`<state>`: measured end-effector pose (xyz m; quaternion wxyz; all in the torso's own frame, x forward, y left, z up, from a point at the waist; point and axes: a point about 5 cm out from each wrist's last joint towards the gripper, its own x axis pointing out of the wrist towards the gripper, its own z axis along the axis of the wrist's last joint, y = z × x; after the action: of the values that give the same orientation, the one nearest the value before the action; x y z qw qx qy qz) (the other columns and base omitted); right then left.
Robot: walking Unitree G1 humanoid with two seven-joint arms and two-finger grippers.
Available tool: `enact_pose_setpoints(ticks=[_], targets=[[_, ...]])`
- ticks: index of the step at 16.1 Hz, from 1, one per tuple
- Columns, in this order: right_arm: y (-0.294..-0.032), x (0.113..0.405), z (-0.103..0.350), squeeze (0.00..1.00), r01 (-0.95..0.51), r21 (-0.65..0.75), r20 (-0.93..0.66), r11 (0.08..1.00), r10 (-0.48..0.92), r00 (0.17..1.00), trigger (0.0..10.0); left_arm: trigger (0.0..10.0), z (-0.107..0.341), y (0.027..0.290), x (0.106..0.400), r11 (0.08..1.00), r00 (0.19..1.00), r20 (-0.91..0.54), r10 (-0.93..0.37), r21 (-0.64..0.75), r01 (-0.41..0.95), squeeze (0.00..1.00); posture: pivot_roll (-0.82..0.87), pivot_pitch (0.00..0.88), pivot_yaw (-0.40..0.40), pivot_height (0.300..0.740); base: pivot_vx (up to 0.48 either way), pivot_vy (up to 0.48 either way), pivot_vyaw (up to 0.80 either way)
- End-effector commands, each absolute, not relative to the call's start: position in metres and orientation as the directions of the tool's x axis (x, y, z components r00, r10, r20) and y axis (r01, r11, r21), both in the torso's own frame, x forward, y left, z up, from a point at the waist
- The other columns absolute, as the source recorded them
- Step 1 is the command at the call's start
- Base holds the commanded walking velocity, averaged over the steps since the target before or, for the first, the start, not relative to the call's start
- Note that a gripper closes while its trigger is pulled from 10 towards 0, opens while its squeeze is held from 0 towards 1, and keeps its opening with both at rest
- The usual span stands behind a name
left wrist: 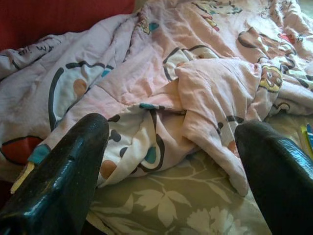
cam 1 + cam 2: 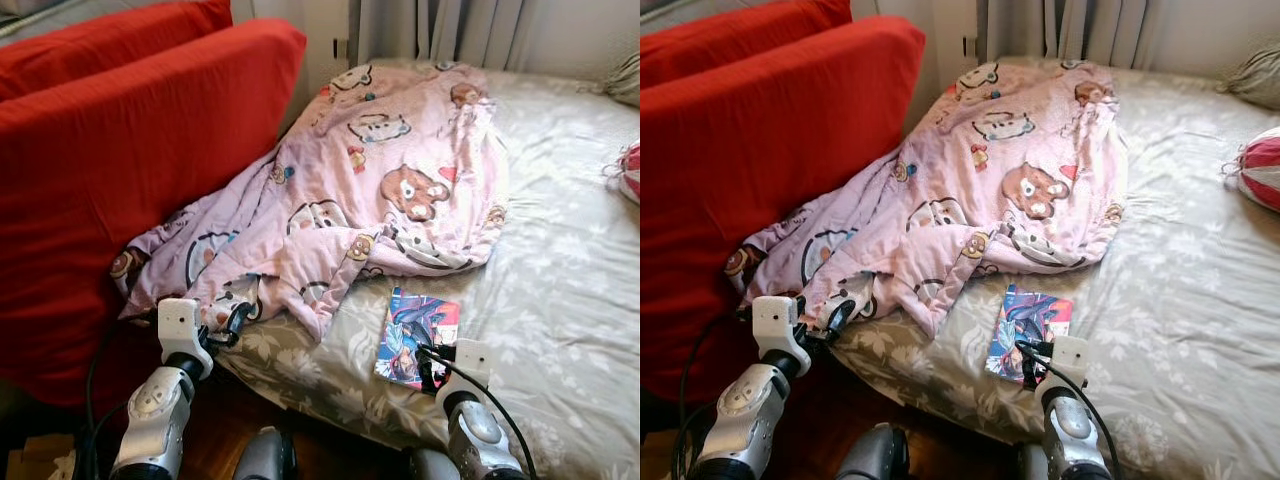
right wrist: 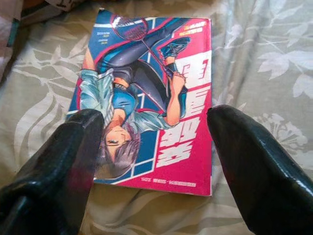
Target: Clean up the room
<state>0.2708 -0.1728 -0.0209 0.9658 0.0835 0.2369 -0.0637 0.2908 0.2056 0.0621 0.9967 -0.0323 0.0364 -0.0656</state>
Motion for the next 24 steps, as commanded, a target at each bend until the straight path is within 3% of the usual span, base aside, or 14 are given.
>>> enact_pose_setpoints(ticks=[1, 2, 3, 4, 5, 6, 24], targets=[[-0.173, 0.266, -0.024, 0.00, 0.184, 0.137, -0.478, 0.973, -0.097, 0.873, 10.0, 10.0, 0.061, 0.205, 0.288, 0.988, 0.985, -0.083, -0.148, -0.060, 0.144, 0.00, 0.08, 0.164, 0.071, 0.641, 0.000, 0.000, 0.00], [-0.174, 0.265, -0.025, 0.00, 0.191, 0.131, -0.479, 0.973, -0.106, 0.872, 10.0, 10.0, 0.061, 0.205, 0.287, 0.988, 0.985, -0.083, -0.150, -0.059, 0.146, 0.00, 0.08, 0.169, 0.072, 0.641, 0.000, 0.000, 0.00], [-0.175, 0.264, -0.026, 1.00, 0.195, 0.130, -0.475, 0.972, -0.111, 0.873, 10.0, 10.0, 0.062, 0.206, 0.286, 0.988, 0.985, -0.084, -0.150, -0.059, 0.146, 0.00, 0.08, 0.173, 0.074, 0.641, 0.000, 0.000, 0.00], [-0.175, 0.266, -0.024, 1.00, 0.193, 0.124, -0.466, 0.973, -0.114, 0.878, 10.0, 10.0, 0.062, 0.207, 0.286, 0.988, 0.985, -0.086, -0.149, -0.056, 0.145, 0.00, 0.09, 0.176, 0.074, 0.641, 0.000, 0.000, 0.00], [-0.175, 0.267, -0.023, 0.89, 0.184, 0.114, -0.465, 0.976, -0.112, 0.878, 10.0, 10.0, 0.063, 0.207, 0.286, 0.988, 0.985, -0.087, -0.148, -0.056, 0.143, 0.00, 0.09, 0.177, 0.074, 0.641, 0.000, 0.000, 0.00], [-0.174, 0.269, -0.021, 0.00, 0.179, 0.117, -0.458, 0.977, -0.106, 0.882, 10.0, 10.0, 0.064, 0.207, 0.286, 0.988, 0.985, -0.088, -0.146, -0.056, 0.142, 0.00, 0.09, 0.183, 0.073, 0.641, 0.000, 0.000, 0.00], [-0.174, 0.278, -0.011, 0.00, 0.154, 0.112, -0.396, 0.982, -0.099, 0.913, 10.0, 10.0, 0.071, 0.203, 0.287, 0.986, 0.985, -0.075, -0.157, -0.061, 0.153, 0.00, 0.10, 0.205, 0.074, 0.631, 0.000, 0.000, 0.00]])
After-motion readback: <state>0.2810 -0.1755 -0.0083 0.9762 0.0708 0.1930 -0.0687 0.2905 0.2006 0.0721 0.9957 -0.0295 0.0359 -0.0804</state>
